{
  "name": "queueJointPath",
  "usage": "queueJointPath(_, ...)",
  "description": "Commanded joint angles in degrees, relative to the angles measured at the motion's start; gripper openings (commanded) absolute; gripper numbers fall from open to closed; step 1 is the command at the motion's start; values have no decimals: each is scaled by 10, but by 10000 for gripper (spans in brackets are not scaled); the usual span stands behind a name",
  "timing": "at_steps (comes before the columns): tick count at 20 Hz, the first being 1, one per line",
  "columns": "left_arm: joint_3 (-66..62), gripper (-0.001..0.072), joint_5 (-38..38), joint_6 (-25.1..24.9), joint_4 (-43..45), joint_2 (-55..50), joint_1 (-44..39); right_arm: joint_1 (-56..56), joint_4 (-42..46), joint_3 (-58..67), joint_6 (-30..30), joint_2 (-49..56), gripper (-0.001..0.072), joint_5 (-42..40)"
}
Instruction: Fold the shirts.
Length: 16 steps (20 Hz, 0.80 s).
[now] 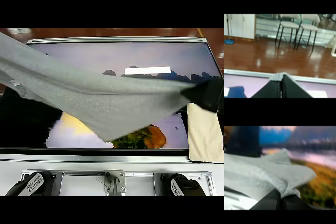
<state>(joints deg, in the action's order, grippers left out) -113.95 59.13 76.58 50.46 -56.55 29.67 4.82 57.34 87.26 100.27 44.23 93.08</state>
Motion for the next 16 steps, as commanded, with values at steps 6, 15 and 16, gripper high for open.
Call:
queueJointPath(6, -3, 37, 59, -45, 1, -82, -33, 0, 57, -238, 10, 13, 55, 0)
queueJointPath(15, 34, 37, 68, -81, 1, -371, -198, 0, -34, -339, -31, 257, 56, -433)
queueJointPath(16, 34, 37, 72, -68, 1, -403, -206, 0, -59, -339, -31, 285, 56, -476)
